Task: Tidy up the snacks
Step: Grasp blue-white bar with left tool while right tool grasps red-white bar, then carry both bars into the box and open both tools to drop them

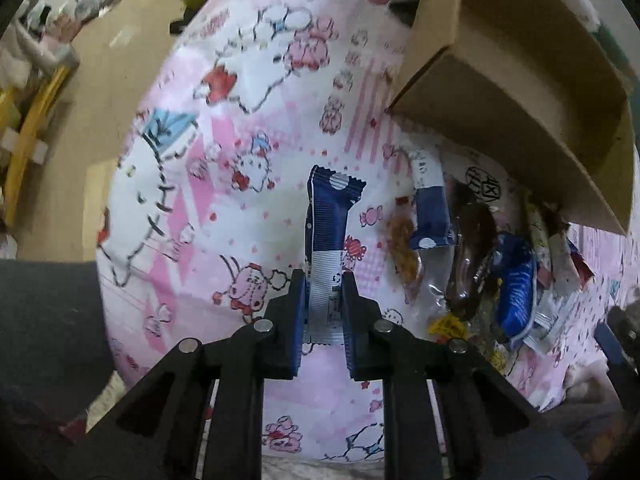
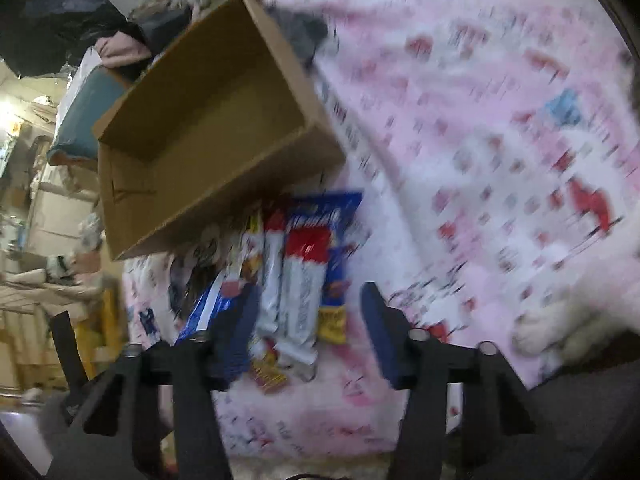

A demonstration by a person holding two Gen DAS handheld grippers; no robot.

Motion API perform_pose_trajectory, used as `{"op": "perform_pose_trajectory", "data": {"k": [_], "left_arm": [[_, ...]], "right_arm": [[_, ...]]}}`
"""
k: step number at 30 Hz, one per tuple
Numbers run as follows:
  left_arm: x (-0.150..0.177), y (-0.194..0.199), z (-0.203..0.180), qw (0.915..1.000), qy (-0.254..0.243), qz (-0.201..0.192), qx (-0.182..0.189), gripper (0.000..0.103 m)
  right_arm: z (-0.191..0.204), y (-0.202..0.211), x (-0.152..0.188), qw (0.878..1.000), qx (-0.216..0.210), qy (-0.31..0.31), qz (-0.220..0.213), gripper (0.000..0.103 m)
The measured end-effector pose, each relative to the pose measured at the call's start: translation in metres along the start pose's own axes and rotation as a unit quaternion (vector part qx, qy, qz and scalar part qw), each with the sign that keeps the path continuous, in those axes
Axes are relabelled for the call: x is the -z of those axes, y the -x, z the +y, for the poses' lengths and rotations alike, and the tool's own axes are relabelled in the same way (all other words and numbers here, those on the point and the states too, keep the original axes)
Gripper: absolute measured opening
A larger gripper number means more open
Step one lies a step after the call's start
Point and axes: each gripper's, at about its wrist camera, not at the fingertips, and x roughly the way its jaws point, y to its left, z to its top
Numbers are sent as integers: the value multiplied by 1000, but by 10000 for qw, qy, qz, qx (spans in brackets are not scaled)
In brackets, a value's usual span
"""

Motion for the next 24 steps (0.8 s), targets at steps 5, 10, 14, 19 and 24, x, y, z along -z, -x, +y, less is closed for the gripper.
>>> {"op": "perform_pose_trajectory", "data": {"k": [5, 10, 14, 19, 24], "left_arm": [[4, 28, -3, 9997, -73, -224, 114, 13], [10, 35, -4, 9994, -101, -304, 157, 13], [8, 30, -10, 9992, -89, -324, 196, 13], [7, 26, -8, 9992, -82, -286, 266, 13], [7, 37, -8, 9985, -121, -456, 287, 13]], "right_arm": [[9, -25, 2, 9992, 162, 73, 355, 47], [19, -50, 0, 9963, 636, 283, 497, 47], [18, -63, 2, 9936, 905, 328, 591, 47], [19, -67, 7, 9909, 1083, 521, 603, 26], [25, -39, 13, 9931, 881, 699, 319, 16]]}}
